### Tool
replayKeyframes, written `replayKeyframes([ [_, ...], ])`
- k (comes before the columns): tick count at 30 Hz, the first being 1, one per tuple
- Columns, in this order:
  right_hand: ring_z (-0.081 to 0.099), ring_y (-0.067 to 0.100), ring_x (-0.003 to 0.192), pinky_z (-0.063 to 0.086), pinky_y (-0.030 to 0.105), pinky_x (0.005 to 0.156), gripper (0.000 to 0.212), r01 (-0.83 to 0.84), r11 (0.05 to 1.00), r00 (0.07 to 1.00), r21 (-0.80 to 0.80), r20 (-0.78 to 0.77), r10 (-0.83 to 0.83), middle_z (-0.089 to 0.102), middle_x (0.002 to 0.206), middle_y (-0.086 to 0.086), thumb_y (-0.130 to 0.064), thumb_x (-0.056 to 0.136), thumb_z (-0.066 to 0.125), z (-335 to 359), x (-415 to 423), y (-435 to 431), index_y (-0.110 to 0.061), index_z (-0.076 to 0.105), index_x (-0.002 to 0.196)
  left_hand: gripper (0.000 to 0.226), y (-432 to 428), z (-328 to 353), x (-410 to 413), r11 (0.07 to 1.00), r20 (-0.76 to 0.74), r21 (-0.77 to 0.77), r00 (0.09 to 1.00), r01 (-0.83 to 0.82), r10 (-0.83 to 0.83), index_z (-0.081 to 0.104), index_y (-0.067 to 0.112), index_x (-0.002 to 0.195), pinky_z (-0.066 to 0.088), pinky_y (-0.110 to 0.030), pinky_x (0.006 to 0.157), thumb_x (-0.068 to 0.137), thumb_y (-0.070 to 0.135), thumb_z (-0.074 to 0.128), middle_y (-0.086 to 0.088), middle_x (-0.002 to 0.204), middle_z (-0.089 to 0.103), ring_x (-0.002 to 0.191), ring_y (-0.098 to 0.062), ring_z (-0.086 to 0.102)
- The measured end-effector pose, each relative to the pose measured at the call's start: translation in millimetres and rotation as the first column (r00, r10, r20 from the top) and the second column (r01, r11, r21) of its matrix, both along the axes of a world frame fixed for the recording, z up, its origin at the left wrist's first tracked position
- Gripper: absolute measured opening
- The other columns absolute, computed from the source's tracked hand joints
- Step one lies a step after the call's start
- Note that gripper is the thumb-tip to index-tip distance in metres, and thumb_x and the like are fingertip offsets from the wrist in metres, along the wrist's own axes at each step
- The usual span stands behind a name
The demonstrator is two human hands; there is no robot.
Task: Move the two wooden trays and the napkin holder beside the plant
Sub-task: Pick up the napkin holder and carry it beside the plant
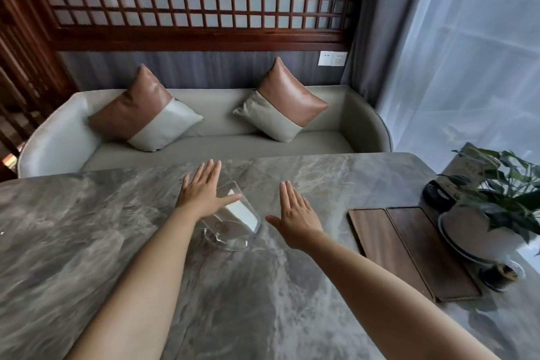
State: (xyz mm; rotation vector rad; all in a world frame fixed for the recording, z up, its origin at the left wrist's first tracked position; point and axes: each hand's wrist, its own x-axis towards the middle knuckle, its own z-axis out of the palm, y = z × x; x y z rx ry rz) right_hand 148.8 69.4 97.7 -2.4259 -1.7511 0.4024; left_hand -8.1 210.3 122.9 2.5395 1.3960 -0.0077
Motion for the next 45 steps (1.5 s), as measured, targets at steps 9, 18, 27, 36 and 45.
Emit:
replayKeyframes([
  [9, -0.011, 0.021, 0.148, 0.001, 0.036, 0.123, 0.084, -0.054, 0.994, 0.998, -0.092, -0.051, 0.049, -0.018, 0.159, 0.008, -0.046, 0.096, 0.037, -23.0, -43.4, 35.2, -0.006, -0.018, 0.147, 0.128, 32.0, -30.4, -35.0, 0.988, -0.102, -0.153, 0.994, 0.033, -0.049, -0.010, 0.026, 0.149, 0.006, -0.046, 0.120, 0.062, 0.037, 0.083, -0.003, 0.160, -0.010, 0.149, -0.019, -0.003],
  [18, 0.013, 0.025, 0.148, 0.021, 0.037, 0.120, 0.092, -0.009, 0.987, 0.984, -0.160, -0.178, -0.020, -0.005, 0.161, 0.009, -0.030, 0.094, 0.053, -36.9, -49.0, 54.9, -0.008, -0.020, 0.146, 0.097, 48.5, -59.8, -20.6, 0.958, 0.032, -0.285, 0.999, 0.027, -0.018, 0.014, 0.022, 0.149, 0.032, -0.039, 0.112, 0.074, 0.006, 0.072, -0.006, 0.157, 0.023, 0.140, -0.025, 0.031],
  [27, 0.049, 0.036, 0.122, 0.045, 0.046, 0.096, 0.084, 0.031, 0.995, 0.966, -0.091, -0.251, -0.054, 0.037, 0.142, 0.019, -0.014, 0.092, 0.058, -43.1, -44.6, 43.2, -0.014, -0.003, 0.150, 0.063, 38.9, -58.9, -18.7, 0.965, 0.012, -0.257, 0.998, -0.058, 0.063, 0.047, 0.011, 0.119, 0.046, -0.038, 0.091, 0.067, 0.012, 0.081, -0.015, 0.130, 0.051, 0.108, -0.029, 0.054],
  [36, 0.047, 0.037, 0.124, 0.046, 0.049, 0.099, 0.084, 0.103, 0.994, 0.953, -0.038, -0.284, -0.109, 0.041, 0.140, 0.020, -0.017, 0.089, 0.063, -35.0, -4.3, -12.7, -0.018, 0.005, 0.150, 0.071, -8.7, -40.3, 22.9, 0.961, 0.011, -0.272, 0.999, 0.041, -0.039, 0.047, 0.012, 0.121, 0.046, -0.038, 0.092, 0.062, 0.019, 0.085, -0.011, 0.131, 0.053, 0.112, -0.029, 0.054],
  [45, 0.048, 0.037, 0.123, 0.043, 0.046, 0.101, 0.083, 0.338, 0.941, 0.915, 0.021, -0.241, -0.323, 0.042, 0.140, 0.018, -0.021, 0.086, 0.066, -8.0, 84.5, -121.3, -0.016, 0.012, 0.149, 0.070, -86.6, -15.0, 142.1, 0.921, 0.064, -0.241, 0.952, 0.305, -0.299, 0.048, 0.016, 0.122, 0.047, -0.038, 0.094, 0.063, 0.029, 0.083, -0.009, 0.127, 0.057, 0.112, -0.026, 0.055],
])
